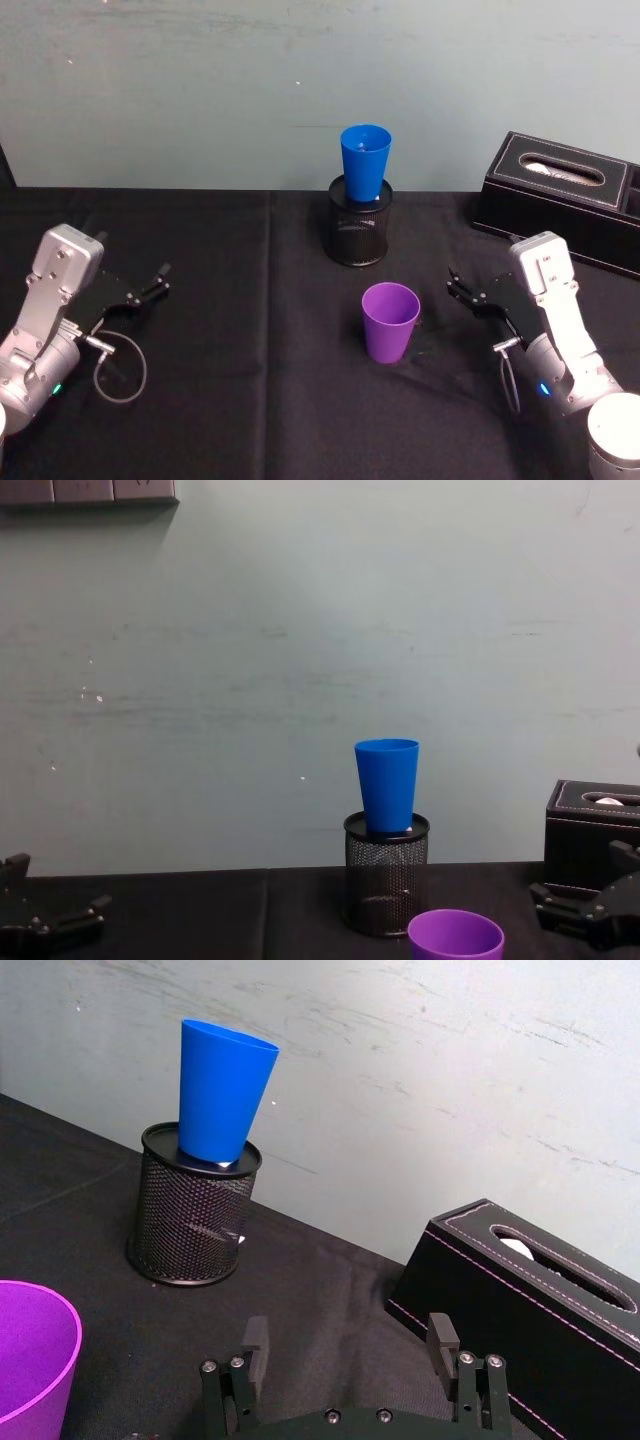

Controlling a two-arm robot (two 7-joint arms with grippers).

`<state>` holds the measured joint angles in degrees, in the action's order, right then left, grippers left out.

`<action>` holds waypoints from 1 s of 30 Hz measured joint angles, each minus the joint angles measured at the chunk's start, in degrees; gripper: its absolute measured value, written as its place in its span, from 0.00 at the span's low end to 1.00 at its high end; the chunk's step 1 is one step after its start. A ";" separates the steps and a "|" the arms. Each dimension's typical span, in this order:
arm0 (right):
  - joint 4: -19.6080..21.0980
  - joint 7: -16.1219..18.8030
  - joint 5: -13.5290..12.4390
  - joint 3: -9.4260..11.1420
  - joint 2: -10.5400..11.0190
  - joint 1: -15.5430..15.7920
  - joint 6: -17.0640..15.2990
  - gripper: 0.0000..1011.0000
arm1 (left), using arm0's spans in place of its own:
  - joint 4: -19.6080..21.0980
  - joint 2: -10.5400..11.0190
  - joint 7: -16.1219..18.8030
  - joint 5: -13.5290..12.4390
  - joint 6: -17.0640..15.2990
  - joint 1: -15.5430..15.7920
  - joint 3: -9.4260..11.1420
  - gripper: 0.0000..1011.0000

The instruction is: Pick up one cup with a gripper and tap it against the other cup.

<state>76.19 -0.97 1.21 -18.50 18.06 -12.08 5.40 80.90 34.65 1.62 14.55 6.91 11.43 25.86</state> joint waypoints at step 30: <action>0.09 -0.13 -0.08 0.00 0.00 0.02 0.03 0.99 | 0.00 0.00 0.00 0.00 0.00 0.00 0.00 1.00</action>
<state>76.28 -1.10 1.13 -18.51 18.07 -12.05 5.43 80.90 34.65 1.62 14.55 6.91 11.43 25.86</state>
